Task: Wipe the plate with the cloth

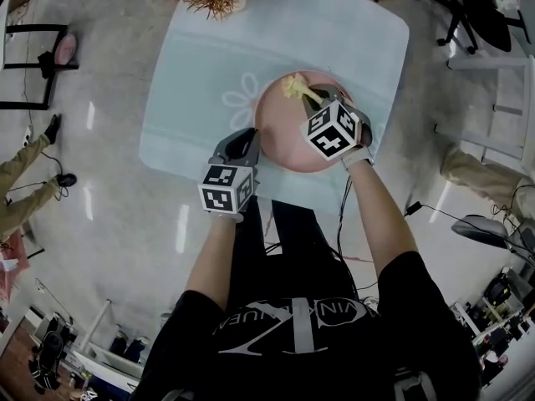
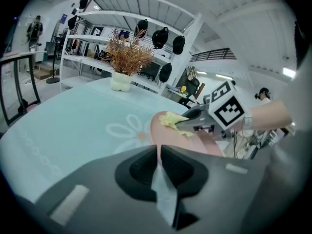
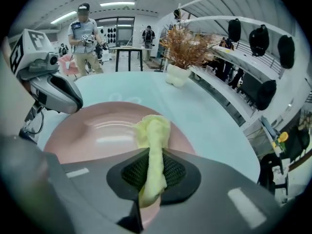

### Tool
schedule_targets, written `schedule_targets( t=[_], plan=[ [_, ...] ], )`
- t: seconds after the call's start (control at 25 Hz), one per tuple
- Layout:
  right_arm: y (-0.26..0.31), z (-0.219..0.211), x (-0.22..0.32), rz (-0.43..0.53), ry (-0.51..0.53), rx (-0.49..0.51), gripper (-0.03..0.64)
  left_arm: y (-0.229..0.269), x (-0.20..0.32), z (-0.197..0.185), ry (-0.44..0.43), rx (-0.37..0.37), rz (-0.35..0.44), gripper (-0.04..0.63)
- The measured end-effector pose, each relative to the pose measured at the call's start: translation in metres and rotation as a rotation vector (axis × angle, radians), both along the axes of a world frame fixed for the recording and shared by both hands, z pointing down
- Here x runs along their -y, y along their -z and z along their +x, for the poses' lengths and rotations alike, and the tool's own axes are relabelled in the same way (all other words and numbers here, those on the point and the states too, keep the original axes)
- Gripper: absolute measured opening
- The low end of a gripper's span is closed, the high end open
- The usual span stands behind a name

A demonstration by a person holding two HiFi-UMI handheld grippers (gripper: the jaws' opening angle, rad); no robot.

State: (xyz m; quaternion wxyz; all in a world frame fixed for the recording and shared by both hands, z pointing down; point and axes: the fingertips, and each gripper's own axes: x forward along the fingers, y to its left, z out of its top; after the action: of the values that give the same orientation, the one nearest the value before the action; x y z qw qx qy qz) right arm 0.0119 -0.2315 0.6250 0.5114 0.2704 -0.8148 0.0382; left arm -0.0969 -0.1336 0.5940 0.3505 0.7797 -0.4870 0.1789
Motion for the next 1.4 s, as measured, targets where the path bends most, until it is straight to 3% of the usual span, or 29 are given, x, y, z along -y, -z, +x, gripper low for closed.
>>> schedule_targets(
  t=[0.32, 0.56, 1.04, 1.4],
  plan=[
    [0.0, 0.056, -0.019, 0.002, -0.1, -0.066, 0.038, 0.001, 0.0, 0.001, -0.002, 0.004, -0.004, 0.0],
    [0.0, 0.068, -0.052, -0.016, -0.128, -0.081, 0.037, 0.002, -0.001, 0.001, -0.008, 0.006, -0.007, 0.0],
    [0.0, 0.04, -0.094, -0.065, -0.16, -0.027, 0.037, 0.002, -0.001, 0.002, -0.012, 0.004, -0.008, 0.0],
    [0.001, 0.005, -0.122, -0.109, -0.112, 0.018, 0.038, 0.003, -0.002, 0.002, -0.012, 0.001, -0.01, 0.0]
  ],
)
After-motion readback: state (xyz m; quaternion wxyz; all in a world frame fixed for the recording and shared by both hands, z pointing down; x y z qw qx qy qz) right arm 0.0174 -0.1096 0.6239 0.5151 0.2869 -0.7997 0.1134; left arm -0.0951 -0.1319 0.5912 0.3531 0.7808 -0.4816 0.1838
